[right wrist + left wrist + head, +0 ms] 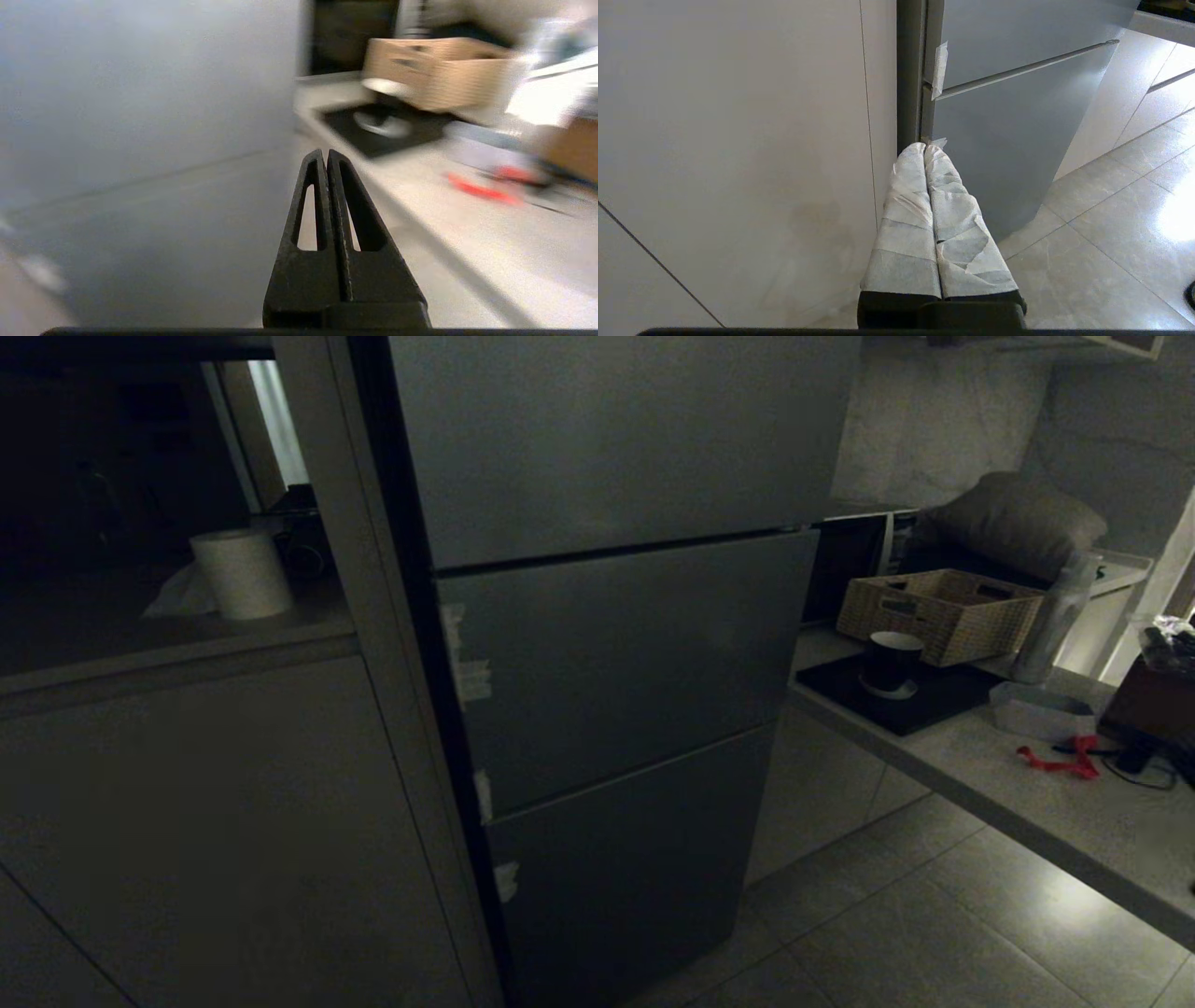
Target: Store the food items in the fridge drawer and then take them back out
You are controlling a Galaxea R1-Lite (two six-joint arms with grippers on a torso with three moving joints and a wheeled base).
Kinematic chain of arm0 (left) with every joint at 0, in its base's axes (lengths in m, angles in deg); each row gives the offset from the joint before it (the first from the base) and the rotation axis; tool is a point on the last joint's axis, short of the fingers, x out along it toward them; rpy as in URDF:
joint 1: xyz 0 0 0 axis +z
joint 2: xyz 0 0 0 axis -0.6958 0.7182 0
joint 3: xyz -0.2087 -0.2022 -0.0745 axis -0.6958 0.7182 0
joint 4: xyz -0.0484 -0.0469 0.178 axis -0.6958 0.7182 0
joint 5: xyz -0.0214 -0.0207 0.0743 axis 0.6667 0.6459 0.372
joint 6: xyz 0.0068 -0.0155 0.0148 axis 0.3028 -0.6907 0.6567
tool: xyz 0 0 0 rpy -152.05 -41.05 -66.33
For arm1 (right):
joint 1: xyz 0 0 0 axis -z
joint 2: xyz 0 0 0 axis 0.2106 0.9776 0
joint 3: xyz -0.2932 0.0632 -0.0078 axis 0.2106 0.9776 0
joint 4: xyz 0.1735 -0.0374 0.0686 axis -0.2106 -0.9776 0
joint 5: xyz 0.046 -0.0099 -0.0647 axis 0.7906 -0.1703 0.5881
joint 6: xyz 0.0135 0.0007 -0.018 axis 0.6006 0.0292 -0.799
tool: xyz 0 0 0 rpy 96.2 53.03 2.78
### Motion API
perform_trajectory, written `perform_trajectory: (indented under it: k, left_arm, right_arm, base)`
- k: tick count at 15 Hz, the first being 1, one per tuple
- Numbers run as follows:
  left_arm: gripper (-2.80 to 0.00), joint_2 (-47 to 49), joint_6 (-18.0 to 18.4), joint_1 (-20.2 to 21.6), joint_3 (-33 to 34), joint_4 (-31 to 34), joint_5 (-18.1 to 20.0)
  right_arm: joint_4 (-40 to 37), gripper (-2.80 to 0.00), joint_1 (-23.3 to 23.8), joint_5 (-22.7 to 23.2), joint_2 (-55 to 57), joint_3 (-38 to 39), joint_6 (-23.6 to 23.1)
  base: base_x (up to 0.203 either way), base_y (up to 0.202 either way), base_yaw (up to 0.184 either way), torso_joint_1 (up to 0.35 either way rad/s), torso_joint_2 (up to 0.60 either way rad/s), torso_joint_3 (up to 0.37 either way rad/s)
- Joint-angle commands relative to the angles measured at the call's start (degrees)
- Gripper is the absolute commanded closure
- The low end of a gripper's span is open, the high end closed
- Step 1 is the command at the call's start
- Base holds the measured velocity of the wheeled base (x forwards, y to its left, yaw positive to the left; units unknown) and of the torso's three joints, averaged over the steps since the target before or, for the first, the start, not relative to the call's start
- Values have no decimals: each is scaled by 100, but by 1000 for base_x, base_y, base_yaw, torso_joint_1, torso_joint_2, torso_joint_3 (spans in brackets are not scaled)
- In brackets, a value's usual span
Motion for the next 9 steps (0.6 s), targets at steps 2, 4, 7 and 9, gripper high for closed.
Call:
perform_trajectory:
  k: [2,4,7,9]
  left_arm:
    - [0,9,5,-2,5,0,-2]
    - [0,9,5,-2,-2,0,-2]
    - [0,9,5,-2,-2,0,-2]
    - [0,9,5,-2,-2,0,-2]
  right_arm:
    - [-1607,0,1517,1216,-3258,1132,-382]
    - [-2592,0,1925,1996,-4403,1364,-490]
    - [-3663,0,2279,2645,-4892,1585,-21]
    - [-3741,0,2317,2707,-4868,1618,182]
  base:
    - [0,0,0,0,0,0]
    - [0,0,0,0,0,0]
    - [0,0,0,0,0,0]
    - [0,0,0,0,0,0]
